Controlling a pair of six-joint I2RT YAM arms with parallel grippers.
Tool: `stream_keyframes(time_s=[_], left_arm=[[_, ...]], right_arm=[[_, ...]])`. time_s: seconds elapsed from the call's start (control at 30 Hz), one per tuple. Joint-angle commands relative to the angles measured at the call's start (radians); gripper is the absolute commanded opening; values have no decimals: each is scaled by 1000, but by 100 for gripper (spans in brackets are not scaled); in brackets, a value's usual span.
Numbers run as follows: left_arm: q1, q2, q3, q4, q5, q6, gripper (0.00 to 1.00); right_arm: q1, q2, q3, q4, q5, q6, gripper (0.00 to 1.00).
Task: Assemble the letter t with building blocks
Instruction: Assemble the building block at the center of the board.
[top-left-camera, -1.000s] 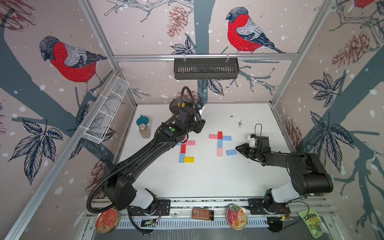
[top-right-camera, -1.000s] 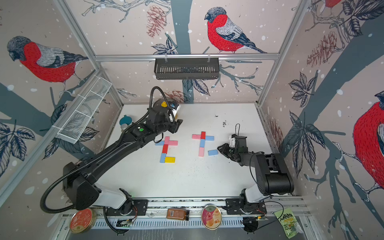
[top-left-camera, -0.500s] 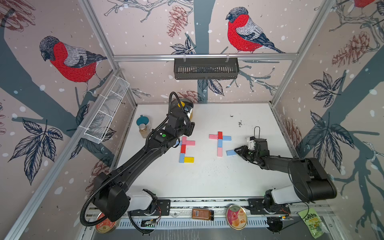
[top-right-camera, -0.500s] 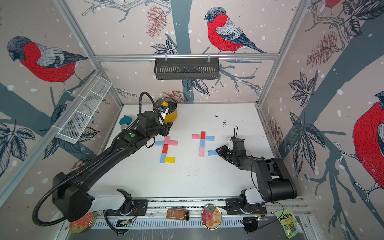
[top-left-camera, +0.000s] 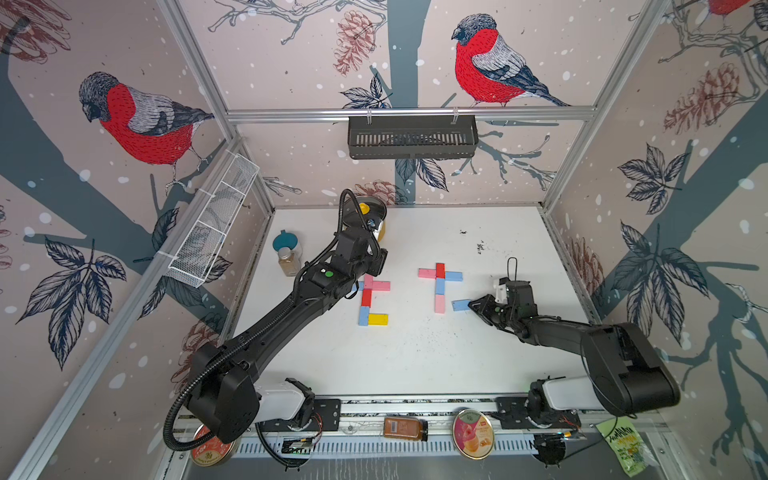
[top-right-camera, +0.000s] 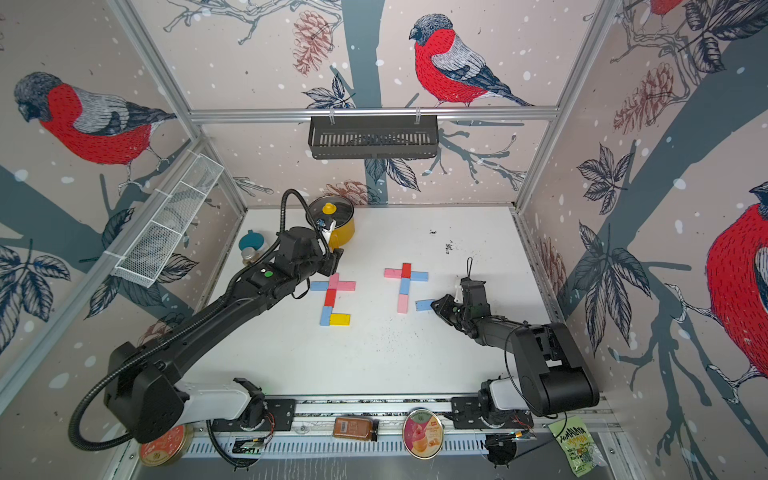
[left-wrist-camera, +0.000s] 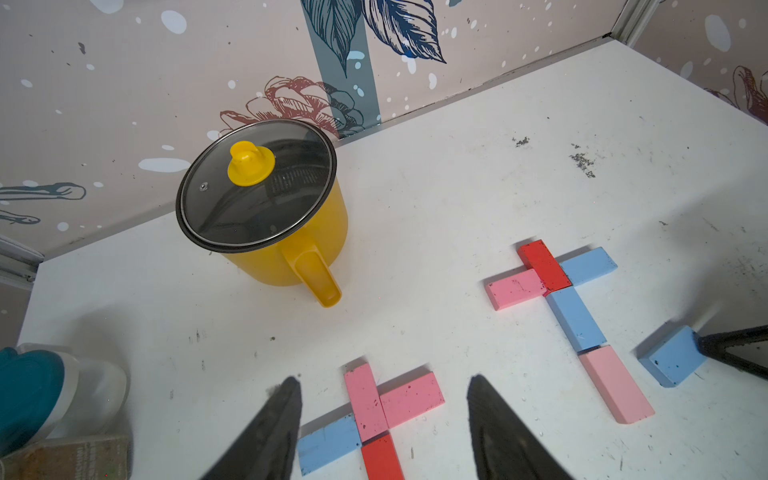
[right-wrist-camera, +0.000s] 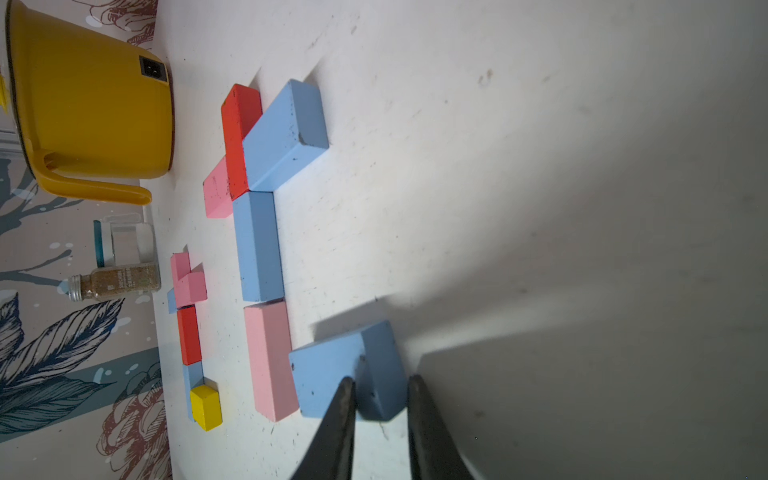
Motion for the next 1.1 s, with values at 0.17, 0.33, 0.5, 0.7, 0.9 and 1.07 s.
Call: stream_keyframes(time_s=[0.17, 0.33, 0.5, 0.7, 0.9, 1.07], left_arm=[[3, -3, -17, 49, -5, 5, 64], [2, 5, -18, 50, 1, 5, 64], [3, 11, -21, 48, -1, 6, 64], [2, 17, -23, 50, 1, 7, 64], [3, 22, -24, 46, 8, 11, 64], [3, 27, -24, 44, 20, 11, 64]], right_arm=[[-7, -80, 31, -214, 112, -49, 26], [-38, -79, 54, -209, 106, -95, 26], [-39, -43, 64, -162, 45, -124, 27], [-26, -52, 40, -101, -1, -122, 26], [-11, -92, 20, -63, -21, -118, 26], [-5, -100, 28, -73, -23, -134, 23]])
